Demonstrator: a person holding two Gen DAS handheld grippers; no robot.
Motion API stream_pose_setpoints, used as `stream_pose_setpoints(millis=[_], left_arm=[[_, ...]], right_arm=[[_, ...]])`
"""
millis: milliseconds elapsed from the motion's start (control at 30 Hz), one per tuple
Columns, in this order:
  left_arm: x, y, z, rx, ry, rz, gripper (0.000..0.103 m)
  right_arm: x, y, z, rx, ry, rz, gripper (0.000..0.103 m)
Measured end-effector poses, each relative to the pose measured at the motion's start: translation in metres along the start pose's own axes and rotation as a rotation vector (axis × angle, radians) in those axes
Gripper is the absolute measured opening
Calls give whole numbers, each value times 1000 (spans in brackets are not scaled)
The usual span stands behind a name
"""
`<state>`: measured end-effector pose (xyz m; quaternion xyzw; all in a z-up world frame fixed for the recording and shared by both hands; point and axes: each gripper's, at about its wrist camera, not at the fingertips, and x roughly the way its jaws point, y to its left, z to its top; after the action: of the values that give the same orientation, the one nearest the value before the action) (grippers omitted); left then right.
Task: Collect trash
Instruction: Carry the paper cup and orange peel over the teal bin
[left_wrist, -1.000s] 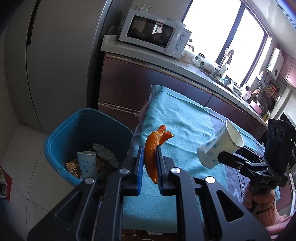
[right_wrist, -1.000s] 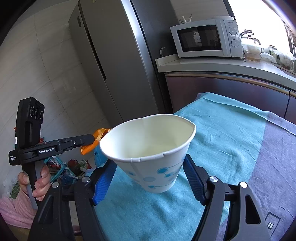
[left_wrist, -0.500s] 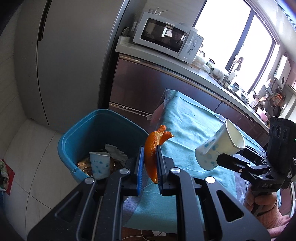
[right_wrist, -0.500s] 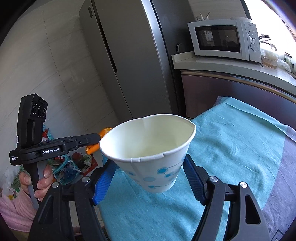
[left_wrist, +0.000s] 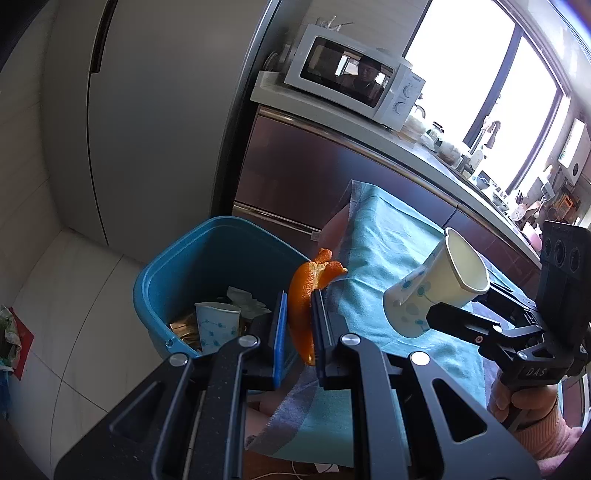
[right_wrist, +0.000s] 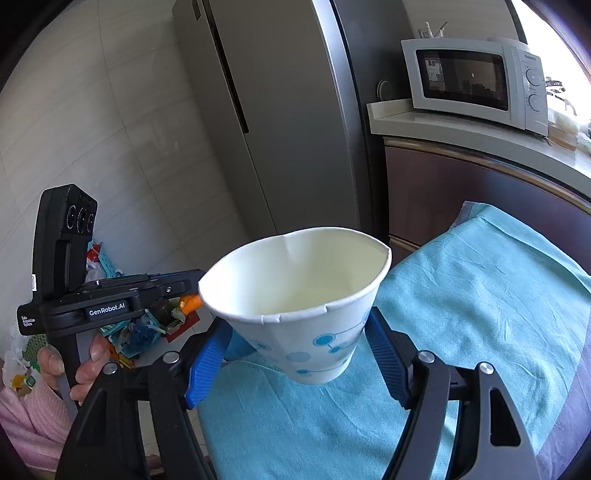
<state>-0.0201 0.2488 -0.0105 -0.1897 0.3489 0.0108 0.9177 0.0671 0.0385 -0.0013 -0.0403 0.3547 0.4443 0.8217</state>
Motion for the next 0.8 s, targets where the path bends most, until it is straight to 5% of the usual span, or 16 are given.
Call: stream_pose_setpoints(millis=[800], left_arm=[[16, 23, -3, -63, 8, 27, 13]], right_arm=[[41, 13, 22, -30, 62, 17, 71]])
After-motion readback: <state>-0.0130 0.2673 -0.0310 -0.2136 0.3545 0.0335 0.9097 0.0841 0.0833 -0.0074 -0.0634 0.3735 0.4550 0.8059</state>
